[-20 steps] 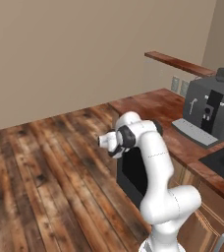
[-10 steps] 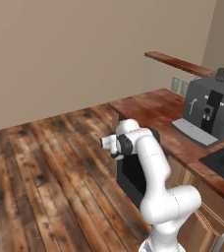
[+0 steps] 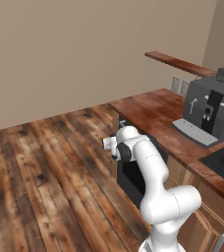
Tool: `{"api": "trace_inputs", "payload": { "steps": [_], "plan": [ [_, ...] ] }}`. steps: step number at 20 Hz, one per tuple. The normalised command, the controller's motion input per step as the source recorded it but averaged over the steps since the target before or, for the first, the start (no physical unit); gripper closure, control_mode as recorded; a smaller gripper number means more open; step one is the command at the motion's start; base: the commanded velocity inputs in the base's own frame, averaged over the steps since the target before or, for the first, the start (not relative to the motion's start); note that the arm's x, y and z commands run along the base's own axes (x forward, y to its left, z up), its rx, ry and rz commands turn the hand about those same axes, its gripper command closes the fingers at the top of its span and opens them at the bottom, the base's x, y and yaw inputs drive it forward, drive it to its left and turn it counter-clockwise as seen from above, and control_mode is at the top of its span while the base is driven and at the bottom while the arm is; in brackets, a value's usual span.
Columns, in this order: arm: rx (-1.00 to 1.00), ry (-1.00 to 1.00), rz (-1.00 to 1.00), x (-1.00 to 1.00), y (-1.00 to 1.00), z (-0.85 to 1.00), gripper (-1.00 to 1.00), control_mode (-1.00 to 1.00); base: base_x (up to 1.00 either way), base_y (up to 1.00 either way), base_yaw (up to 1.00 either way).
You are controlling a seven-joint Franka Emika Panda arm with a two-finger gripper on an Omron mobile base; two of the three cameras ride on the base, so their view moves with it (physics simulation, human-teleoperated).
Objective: Open the dishwasher door and pull out the top rack.
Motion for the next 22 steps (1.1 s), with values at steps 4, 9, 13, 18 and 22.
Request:
{"api": "trace_inputs", "payload": {
  "steps": [4,9,13,18,22],
  "plan": [
    [-0.02,0.05,0.0,0.2,-0.11,-0.21,1.0,-1.0,0.0,0.0,0.0],
    [0.0,0.08,0.0,0.14,-0.01,-0.25,1.0,-1.0,0.0,0.0,0.0],
    [0.0,0.08,0.0,0.01,0.0,-0.23,1.0,-1.0,0.0,0.0,0.0],
    [0.0,0.06,0.0,-0.04,0.0,-0.2,1.0,-1.0,0.0,0.0,0.0],
    [0.0,0.03,0.0,-0.17,0.07,-0.2,1.0,-1.0,0.0,0.0,0.0]
  ]
}}
